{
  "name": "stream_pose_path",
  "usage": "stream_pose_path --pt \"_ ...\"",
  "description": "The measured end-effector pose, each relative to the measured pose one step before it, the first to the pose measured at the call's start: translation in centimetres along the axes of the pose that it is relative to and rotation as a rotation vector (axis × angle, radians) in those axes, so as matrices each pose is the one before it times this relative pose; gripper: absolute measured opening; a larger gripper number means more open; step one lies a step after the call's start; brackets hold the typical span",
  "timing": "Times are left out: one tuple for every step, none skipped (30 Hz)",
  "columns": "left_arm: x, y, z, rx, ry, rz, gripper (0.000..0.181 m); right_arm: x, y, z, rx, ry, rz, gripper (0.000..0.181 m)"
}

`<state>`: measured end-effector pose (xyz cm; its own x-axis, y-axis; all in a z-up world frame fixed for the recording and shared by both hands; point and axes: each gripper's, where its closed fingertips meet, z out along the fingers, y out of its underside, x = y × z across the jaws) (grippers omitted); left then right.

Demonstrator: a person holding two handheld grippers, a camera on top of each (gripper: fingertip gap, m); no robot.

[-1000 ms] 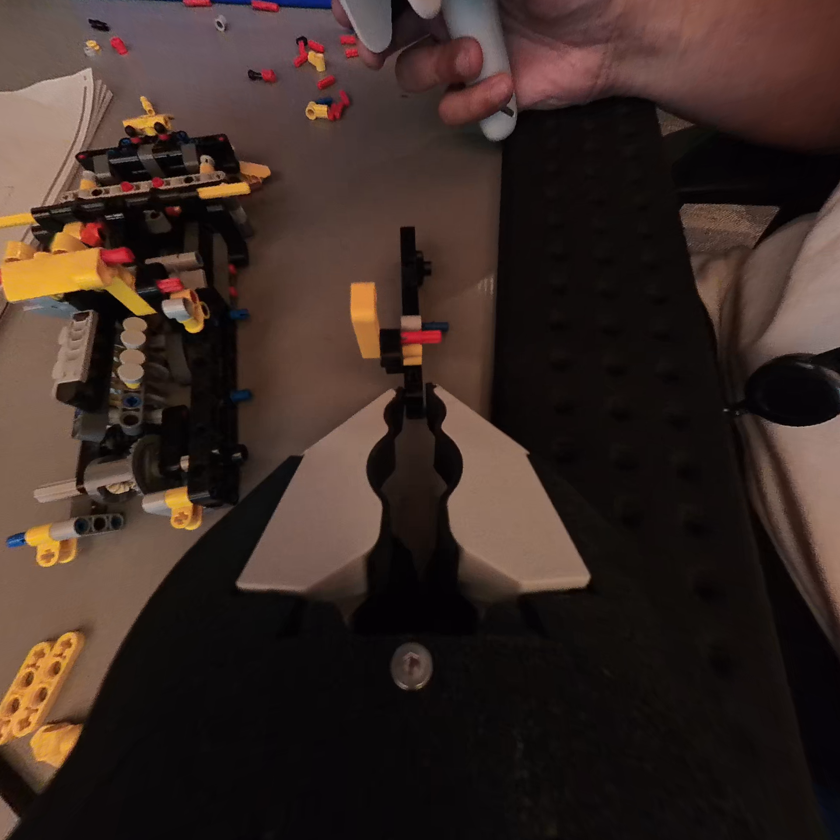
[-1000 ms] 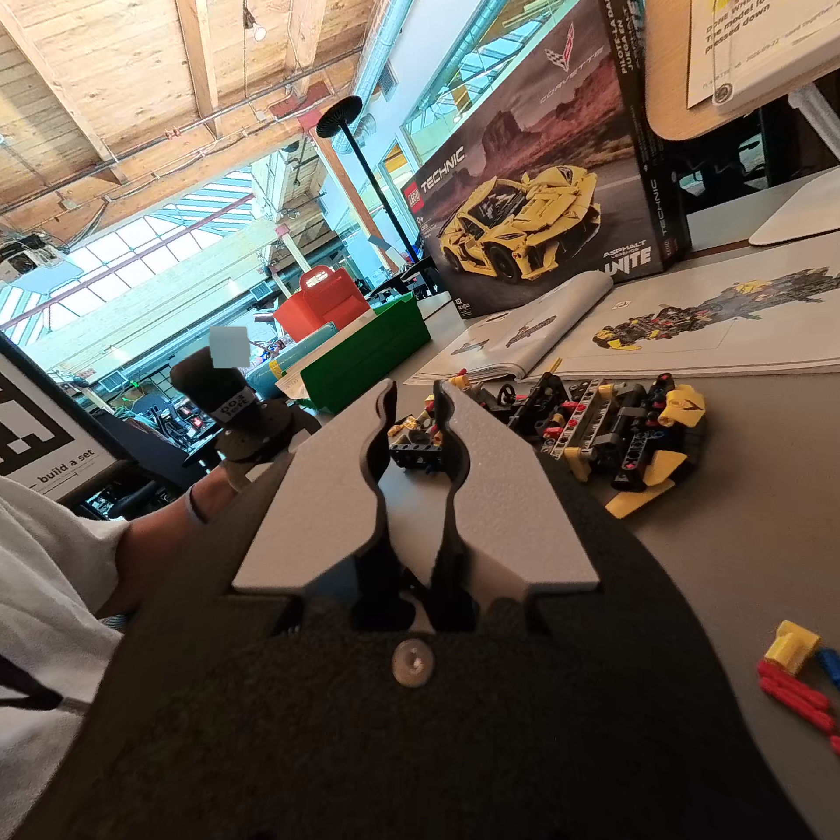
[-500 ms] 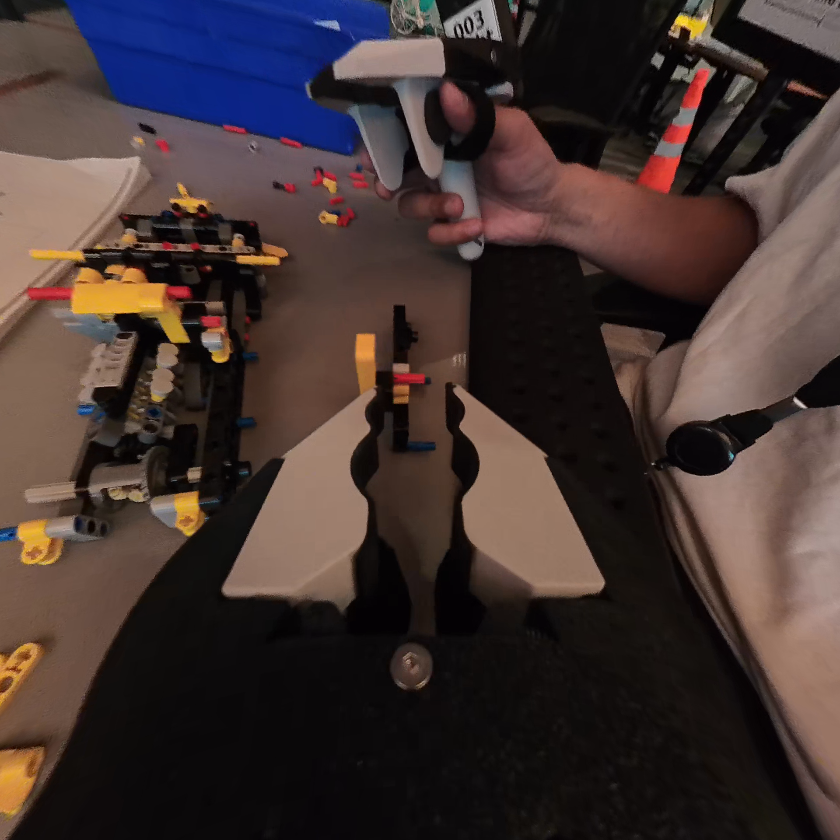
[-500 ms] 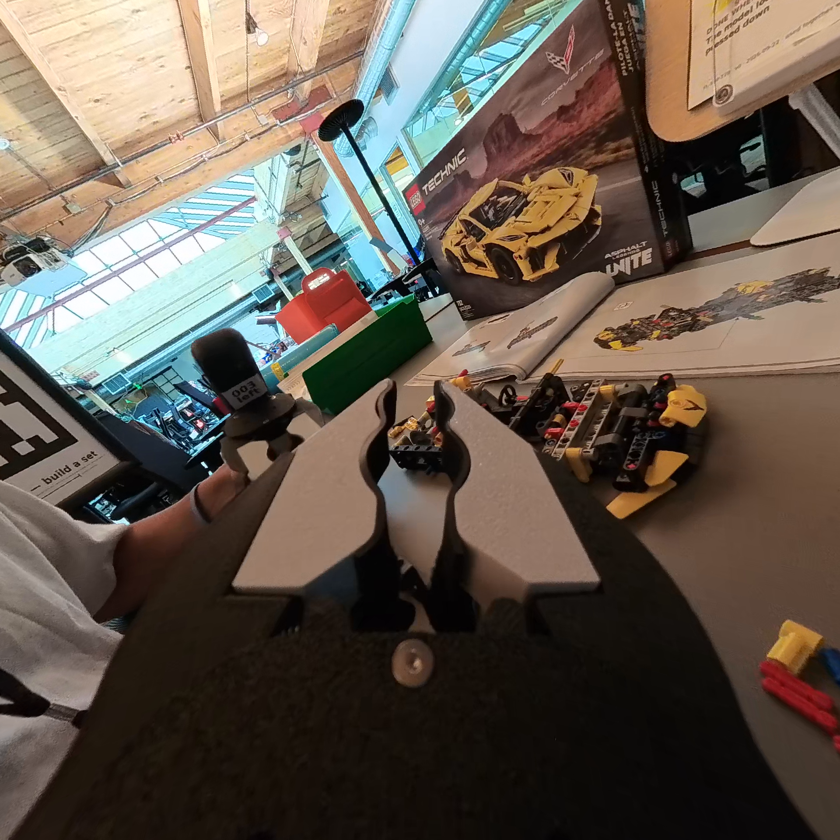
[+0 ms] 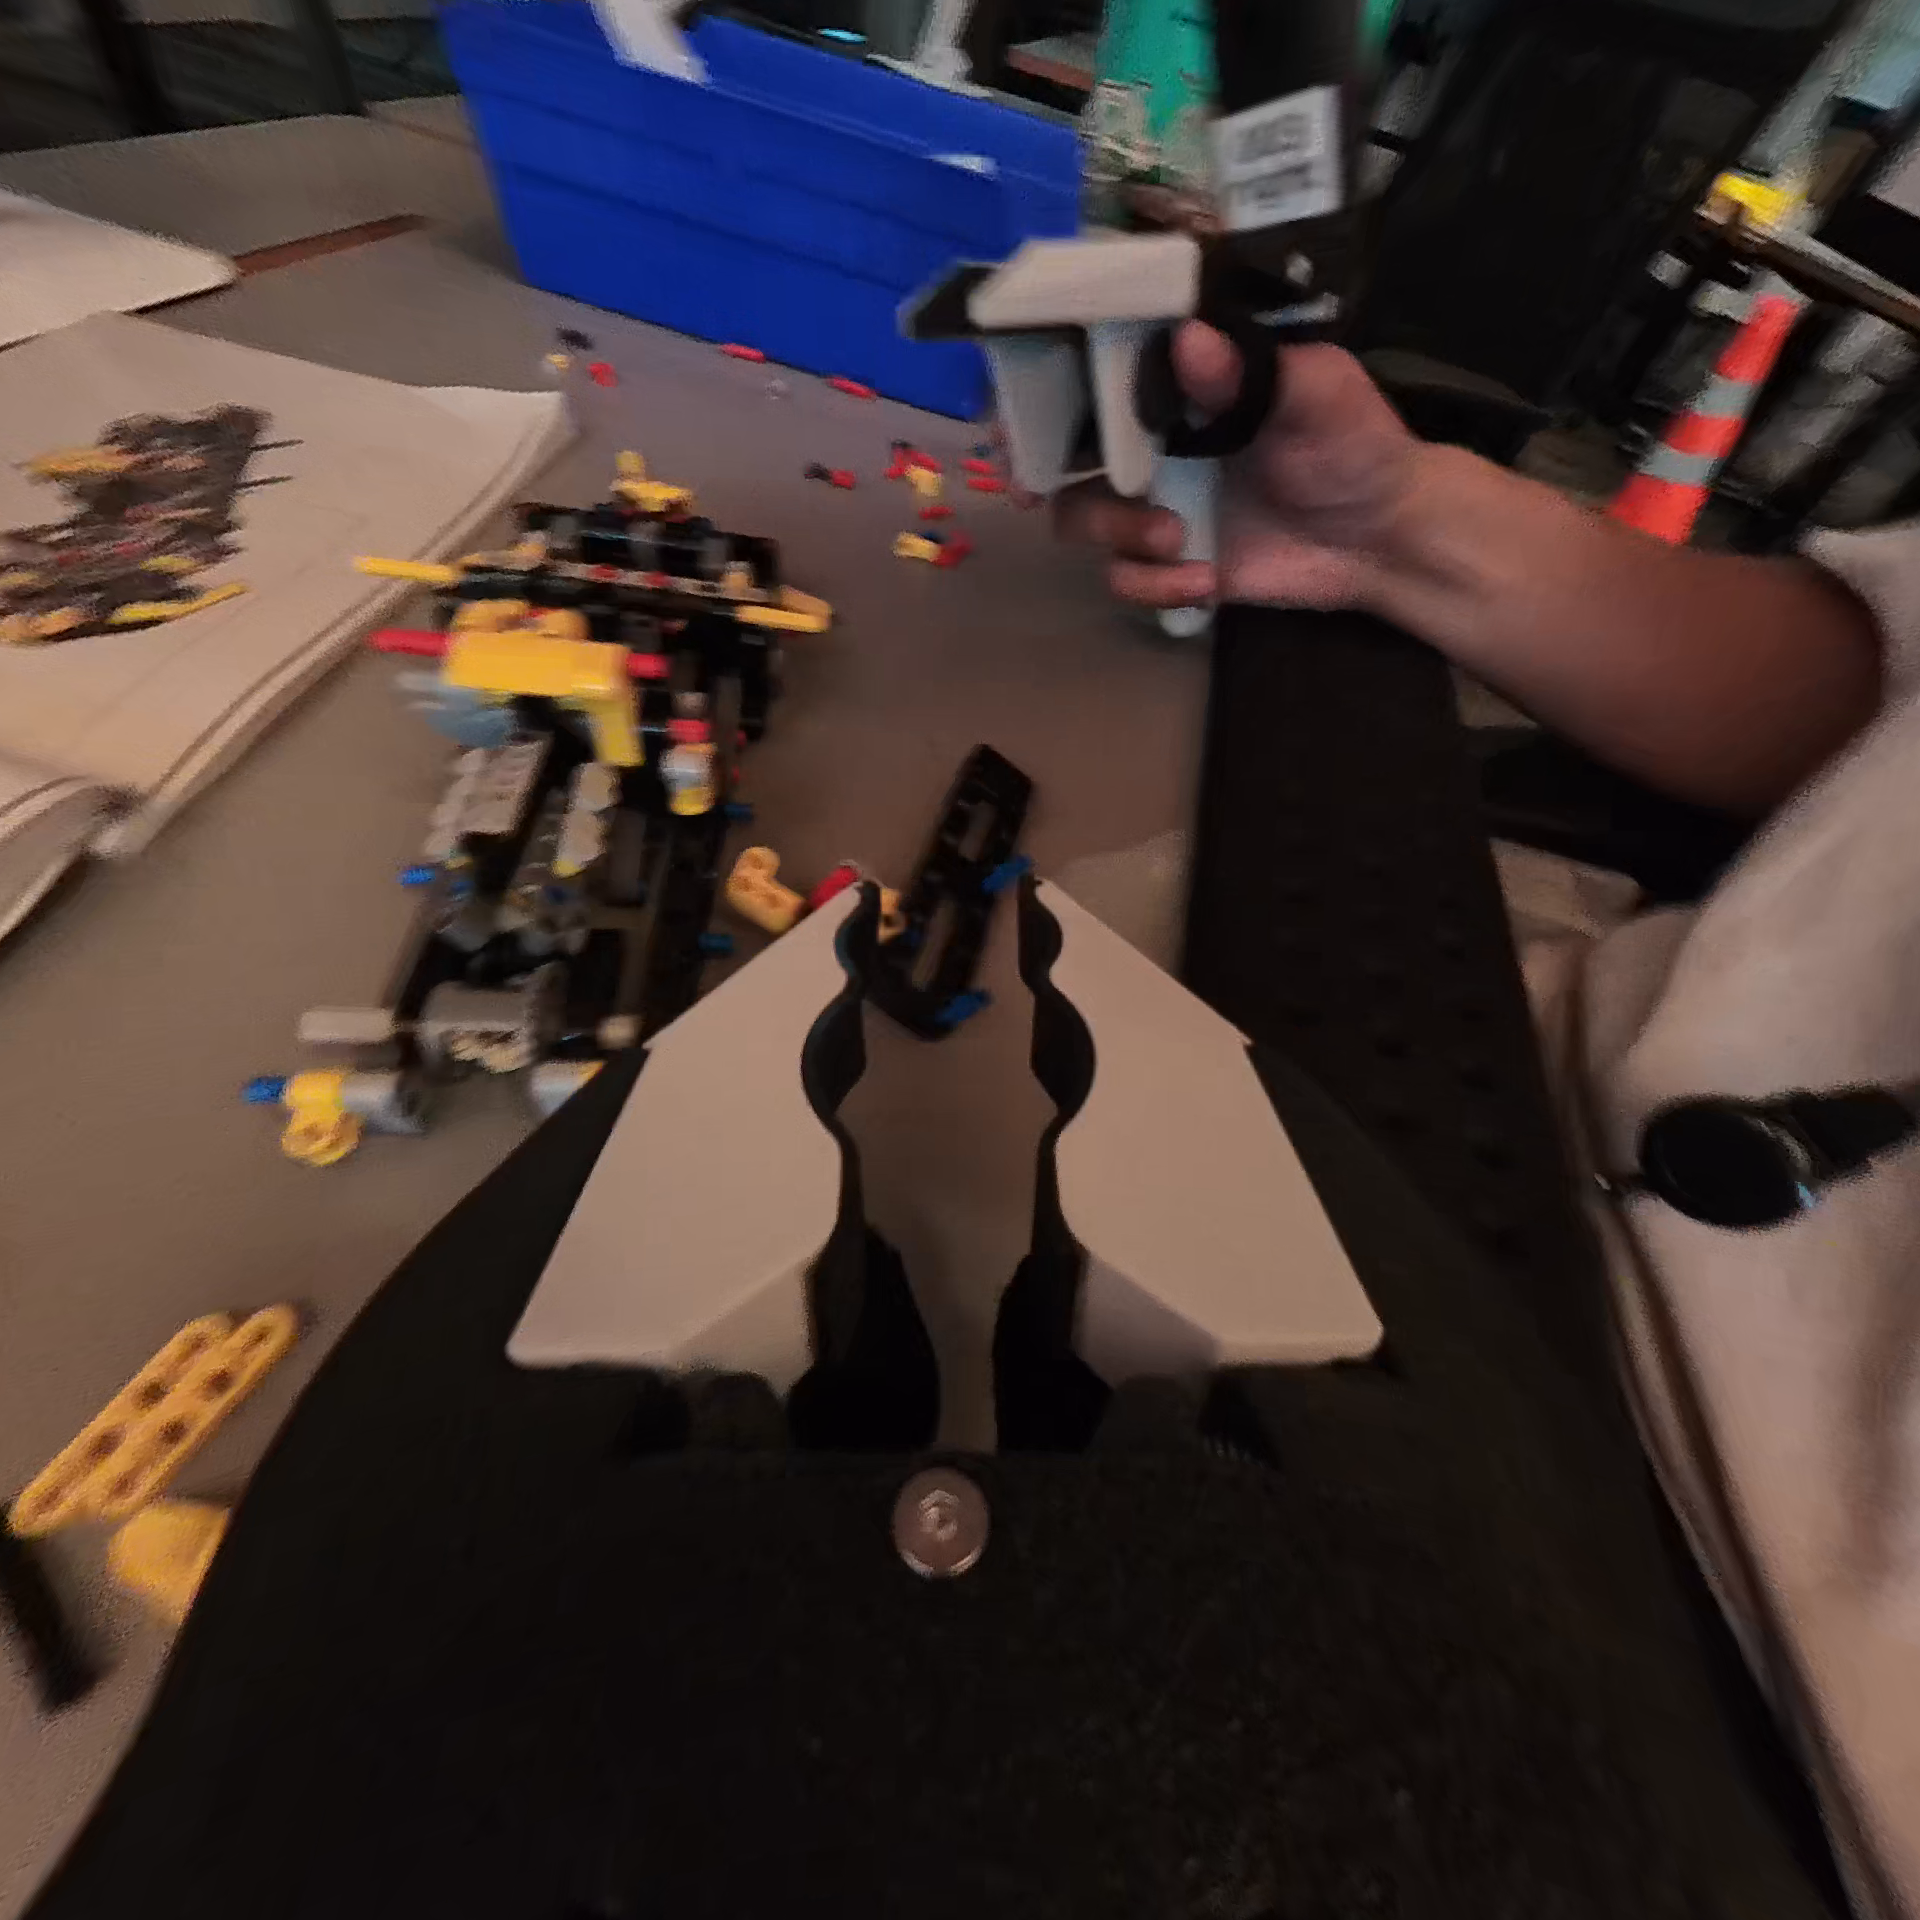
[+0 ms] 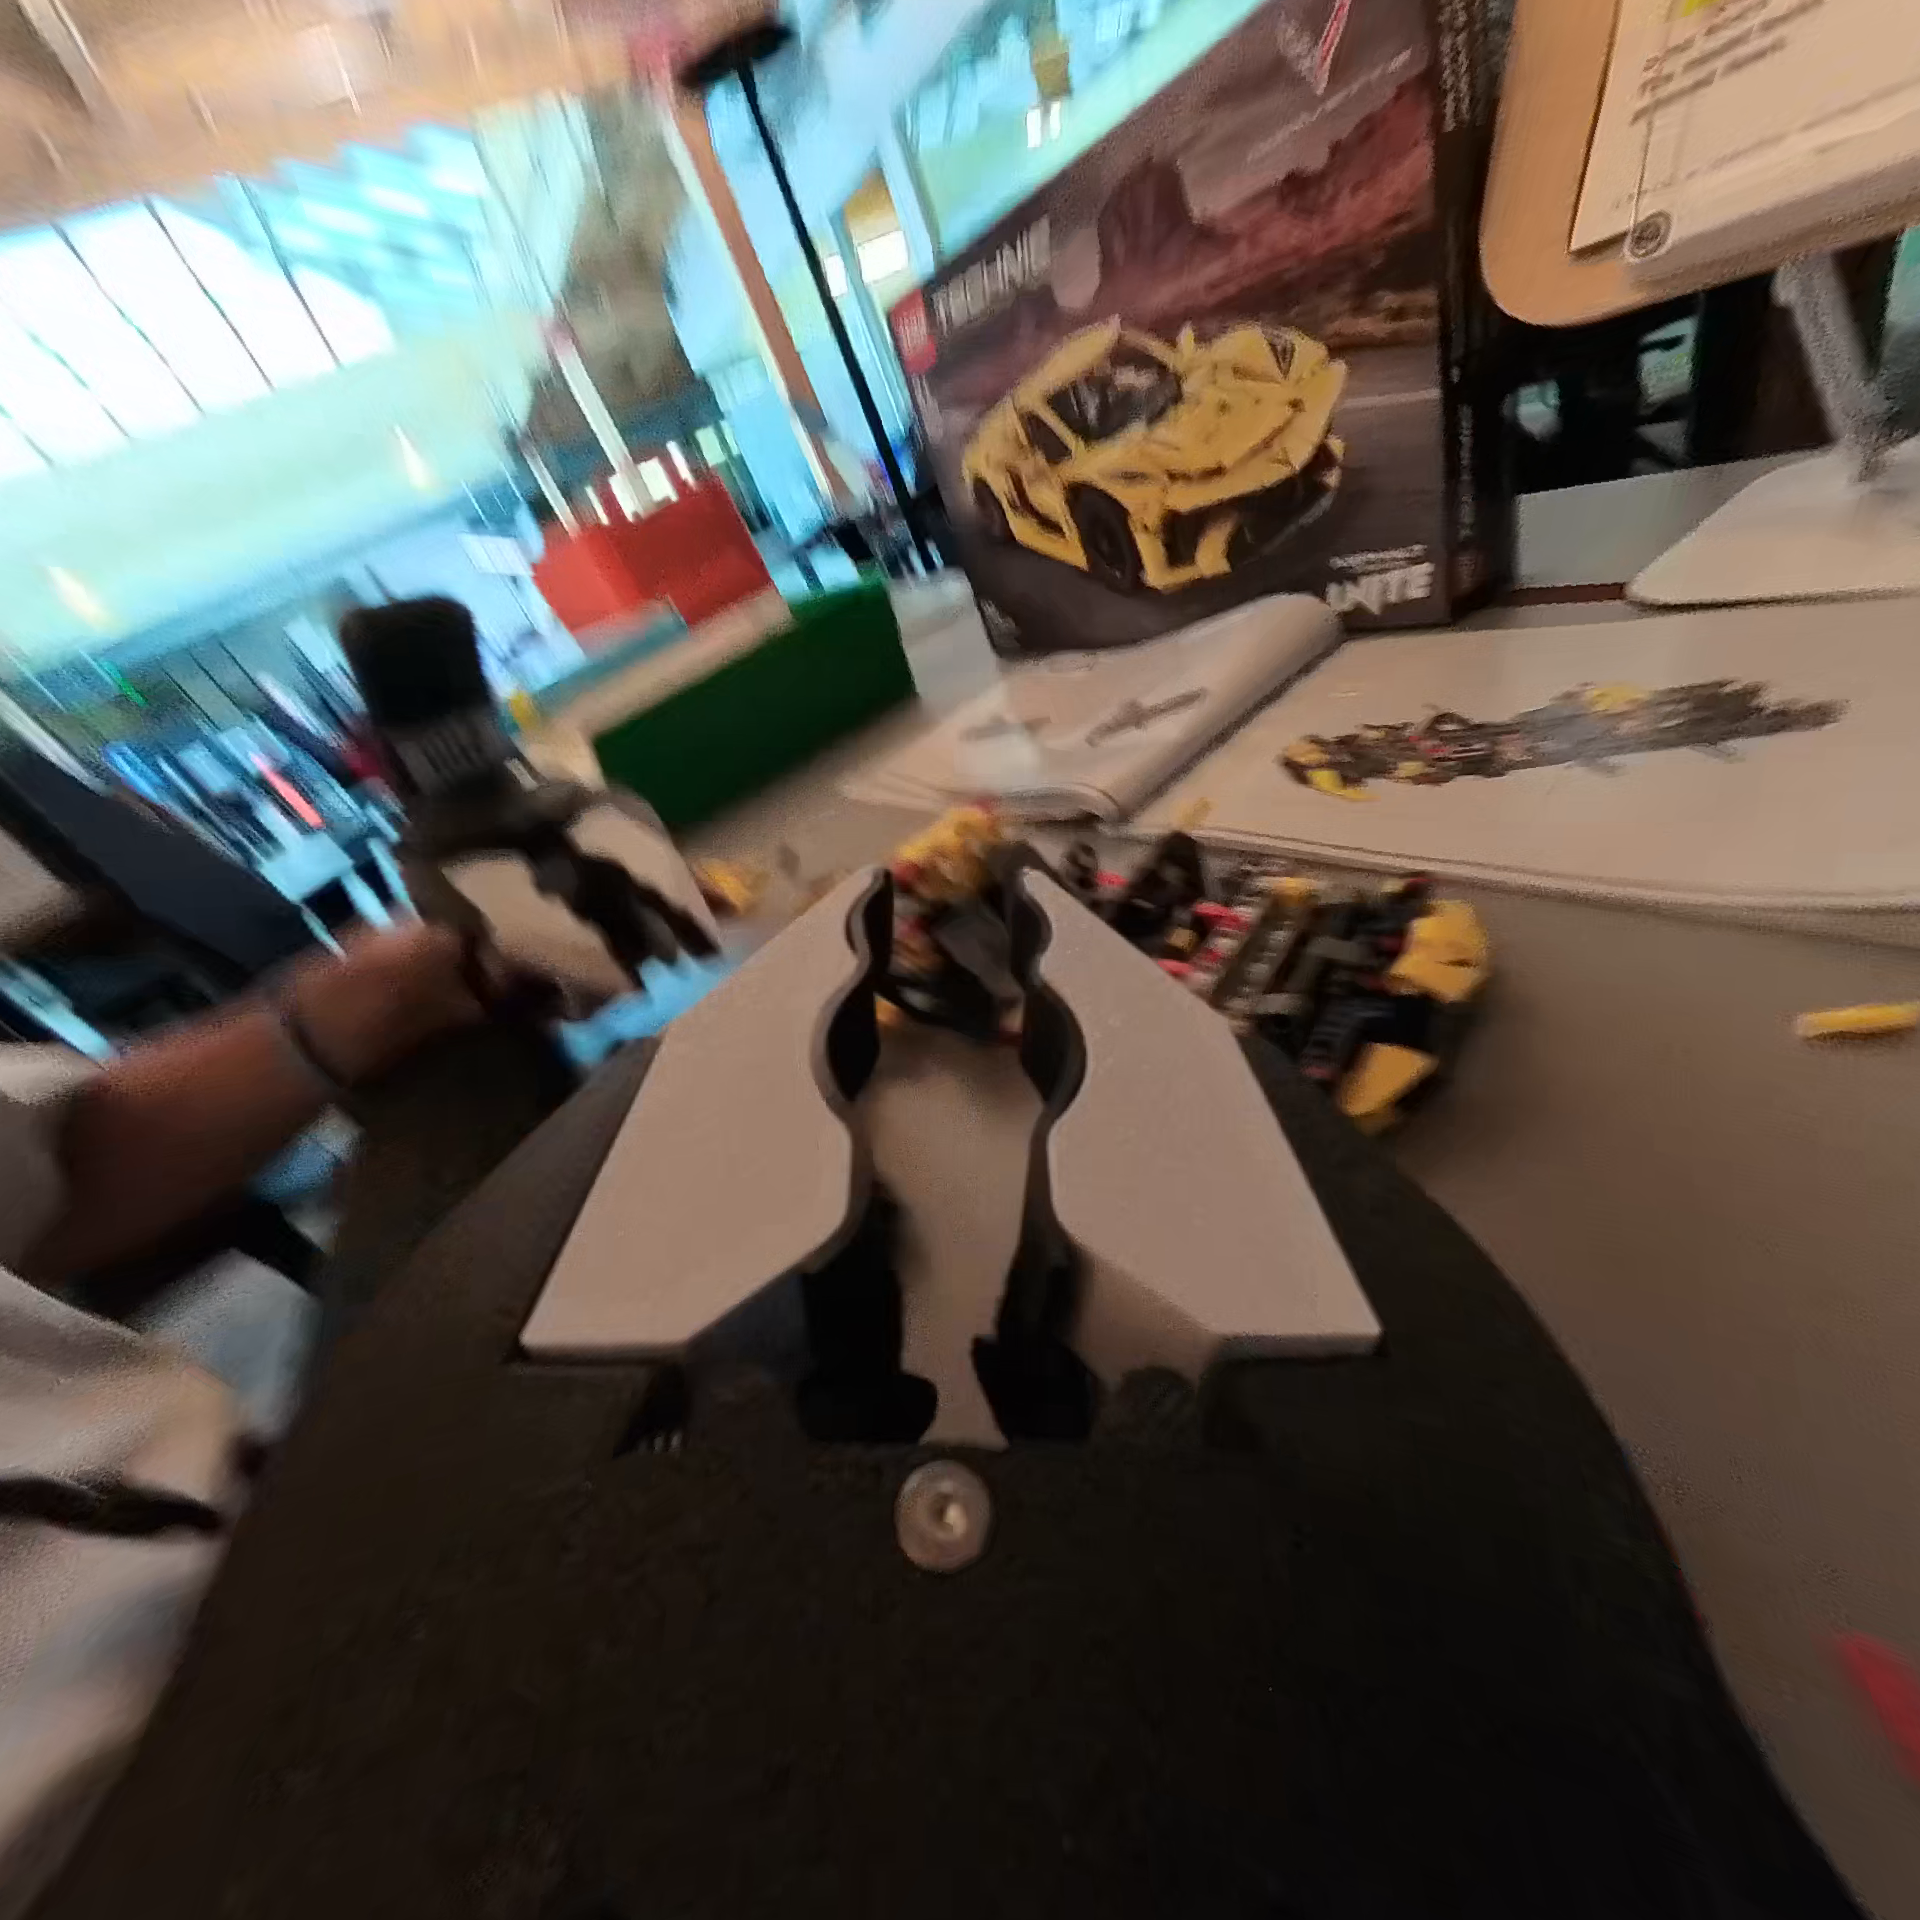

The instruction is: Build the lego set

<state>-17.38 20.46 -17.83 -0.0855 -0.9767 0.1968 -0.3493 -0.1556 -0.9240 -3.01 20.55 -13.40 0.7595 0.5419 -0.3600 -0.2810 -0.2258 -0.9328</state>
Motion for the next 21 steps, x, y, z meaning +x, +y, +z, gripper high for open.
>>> stream_pose_path --pt "-1.344 -0.057 -0.279 -0.0023 -0.0644 -0.0398 0.028 1.102 0.447 0.075 -0.0823 0.0327 -0.1059 0.023" --pt "-1.533 0.044 -0.333 -0.0062 -0.0801 -0.0349 0.028 0.941 0.422 0.141 -0.0823 0.0132 -0.0928 0.037" --pt "-1.653 0.109 -0.369 -0.0092 -0.094 -0.0253 0.029 0.788 0.398 0.254 -0.0787 -0.0097 -0.083 0.055" --pt "-1.415 0.164 -0.358 -0.0126 -0.0863 -0.0157 0.029 0.953 0.427 0.37 -0.0763 -0.0152 -0.0755 0.067" --pt "-0.888 0.167 -0.273 -0.0121 -0.0614 -0.0153 0.03 1.198 0.594 0.453 -0.078 -0.0157 -0.0637 0.07" --pt "-0.562 0.277 -0.17 -0.0187 -0.046 -0.0302 0.034 1.334 0.689 0.57 -0.0654 -0.0174 -0.0377 0.071" --pt "-0.134 0.352 -0.065 -0.0232 -0.0248 -0.0359 0.039 0.987 0.544 0.714 -0.043 -0.0447 -0.0061 0.08" --pt "-0.046 0.257 -0.052 -0.012 -0.0253 -0.0341 0.04 0.799 0.266 0.669 -0.0291 -0.0577 0.0317 0.085" --pt "-0.25 0.131 -0.037 -0.0033 -0.0425 -0.0184 0.041 1.094 -0.126 0.474 -0.0205 -0.0363 0.0347 0.08" --pt "-0.407 0.104 -0.024 -0.0101 -0.0546 0.0039 0.043 0.774 -0.356 0.367 -0.01 -0.0391 0.0373 0.076" --pt "-0.473 0.058 0.023 -0.0127 -0.0563 0.0027 0.048 0.36 -0.323 0.393 0.0003 -0.0472 0.0382 0.076" --pt "-0.212 -0.026 0.12 -0.0119 -0.0348 -0.0084 0.053 0.514 -0.055 0.479 -0.0131 -0.0251 0.0319 0.075" --pt "0.255 -0.125 0.18 -0.0088 -0.0048 -0.0142 0.061 0.521 0.098 0.539 -0.0285 -0.0103 0.016 0.075" --pt "0.485 -0.059 0.23 -0.0111 0.01 -0.0088 0.062 0.103 0.246 0.592 -0.0358 -0.0219 0.0116 0.075" --pt "0.333 0.147 0.298 -0.0211 0.0001 -0.0021 0.064 -0.012 0.362 0.615 -0.0403 -0.0223 0.0101 0.076" --pt "0.101 0.28 0.338 -0.0254 -0.0136 0.0043 0.066 0.098 0.413 0.562 -0.0418 -0.0128 0.0079 0.076" --pt "0.092 0.344 0.372 -0.0251 -0.0125 0.0065 0.068 0.11 0.301 0.442 -0.0298 -0.0117 0.0115 0.076" --pt "0.176 0.36 0.41 -0.0263 -0.0049 0.002 0.068 -0.047 0.107 0.316 -0.011 -0.0215 0.0133 0.076" --pt "0.234 0.296 0.387 -0.0219 -0.0002 -0.0032 0.068 -0.091 -0.051 0.18 0.0031 -0.0207 0.0133 0.076" --pt "0.232 0.264 0.372 -0.0214 0.0015 -0.0032 0.068 0.169 -0.016 0.14 0.005 -0.0006 0.0095 0.074" --pt "0.173 0.259 0.361 -0.0238 0.001 -0.0001 0.068 0.282 0.234 0.181 -0.012 0.0109 0.0018 0.069"
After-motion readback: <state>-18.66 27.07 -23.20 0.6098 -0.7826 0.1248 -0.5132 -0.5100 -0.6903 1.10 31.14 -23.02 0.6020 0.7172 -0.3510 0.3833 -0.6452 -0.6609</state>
